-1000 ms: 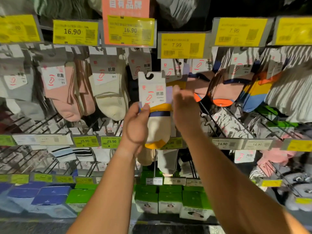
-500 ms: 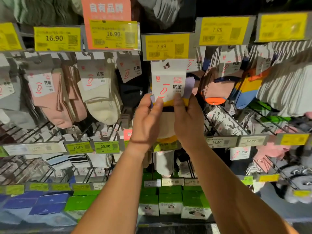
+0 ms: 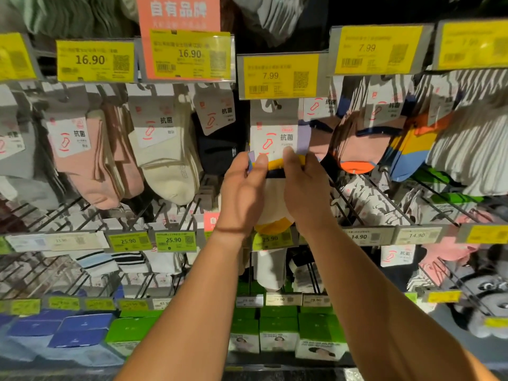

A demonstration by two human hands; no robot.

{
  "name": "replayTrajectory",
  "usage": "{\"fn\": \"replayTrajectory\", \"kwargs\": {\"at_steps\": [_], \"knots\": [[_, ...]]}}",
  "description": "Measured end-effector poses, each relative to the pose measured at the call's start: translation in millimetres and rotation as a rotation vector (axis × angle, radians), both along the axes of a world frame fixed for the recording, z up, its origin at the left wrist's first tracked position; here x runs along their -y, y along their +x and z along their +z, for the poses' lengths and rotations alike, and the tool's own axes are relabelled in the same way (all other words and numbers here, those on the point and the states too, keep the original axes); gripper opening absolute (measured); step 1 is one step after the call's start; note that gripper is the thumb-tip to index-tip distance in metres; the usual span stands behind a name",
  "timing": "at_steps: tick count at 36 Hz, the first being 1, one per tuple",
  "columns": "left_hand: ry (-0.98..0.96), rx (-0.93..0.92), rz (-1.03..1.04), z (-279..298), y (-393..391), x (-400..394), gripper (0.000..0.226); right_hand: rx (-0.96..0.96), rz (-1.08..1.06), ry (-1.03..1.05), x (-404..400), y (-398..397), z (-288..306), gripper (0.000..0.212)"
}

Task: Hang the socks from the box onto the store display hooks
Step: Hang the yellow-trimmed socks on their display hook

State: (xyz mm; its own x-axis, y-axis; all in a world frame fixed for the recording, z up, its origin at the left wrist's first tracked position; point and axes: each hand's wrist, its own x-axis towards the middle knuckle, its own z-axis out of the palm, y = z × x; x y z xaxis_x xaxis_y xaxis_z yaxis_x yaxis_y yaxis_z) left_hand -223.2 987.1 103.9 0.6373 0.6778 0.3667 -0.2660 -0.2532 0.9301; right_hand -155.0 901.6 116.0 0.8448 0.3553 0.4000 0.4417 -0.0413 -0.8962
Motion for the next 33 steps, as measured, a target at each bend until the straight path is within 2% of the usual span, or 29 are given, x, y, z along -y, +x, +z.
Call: {"fn": "replayTrajectory", "kwargs": {"at_steps": [2, 4, 7, 8, 9, 11, 13, 15, 16, 18, 20, 23, 25, 29, 33], "knots": [[-0.04, -0.075, 0.077, 5, 15, -5, 0.047, 0.116, -0.029, -0.219, -11, 12, 0, 0.021], [-0.055, -0.184, 0.184, 15, 35, -12, 0.058, 0.178, -0.063, -0.323, -27, 25, 8, 0.032], [-0.061, -0.322, 0.242, 26, 60, -29, 0.034, 0.362, -0.101, -0.559, -47, 44, 28, 0.027], [-0.068, -0.362, 0.242, 27, 66, -36, 0.029, 0.379, -0.071, -0.646, -52, 50, 31, 0.026], [-0.074, -0.398, 0.238, 25, 71, -42, 0.028, 0.316, -0.053, -0.696, -55, 58, 30, 0.025], [-0.056, -0.466, 0.219, 22, 74, -48, 0.03, 0.22, -0.045, -0.637, -59, 64, 21, 0.019], [-0.024, -0.525, 0.166, 15, 69, -48, 0.031, 0.158, -0.108, -0.434, -56, 65, 5, 0.022], [0.016, -0.604, 0.109, 4, 61, -48, 0.032, -0.125, -0.062, -0.29, -49, 62, -20, 0.034], [0.007, -0.651, 0.087, -1, 58, -49, 0.028, -0.251, 0.022, -0.329, -45, 57, -31, 0.034], [-0.074, -0.74, 0.031, -10, 57, -53, 0.021, -0.28, 0.059, -0.337, -43, 55, -51, 0.022], [-0.078, -0.857, -0.029, -10, 57, -55, 0.02, -0.239, 0.046, -0.346, -45, 57, -64, 0.017], [-0.021, -0.964, -0.015, -5, 56, -56, 0.015, -0.197, 0.019, -0.417, -52, 76, -85, 0.036], [0.091, -1.02, -0.045, -4, 49, -59, 0.018, -0.191, 0.004, -0.446, -48, 68, -73, 0.045], [0.426, -1.018, -0.073, -13, 25, -64, 0.028, -0.154, -0.066, -0.617, -28, 34, -41, 0.04], [0.885, -1.109, -0.147, -7, 7, -55, 0.027, -0.135, -0.193, -0.622, -4, 12, -41, 0.044]]}}
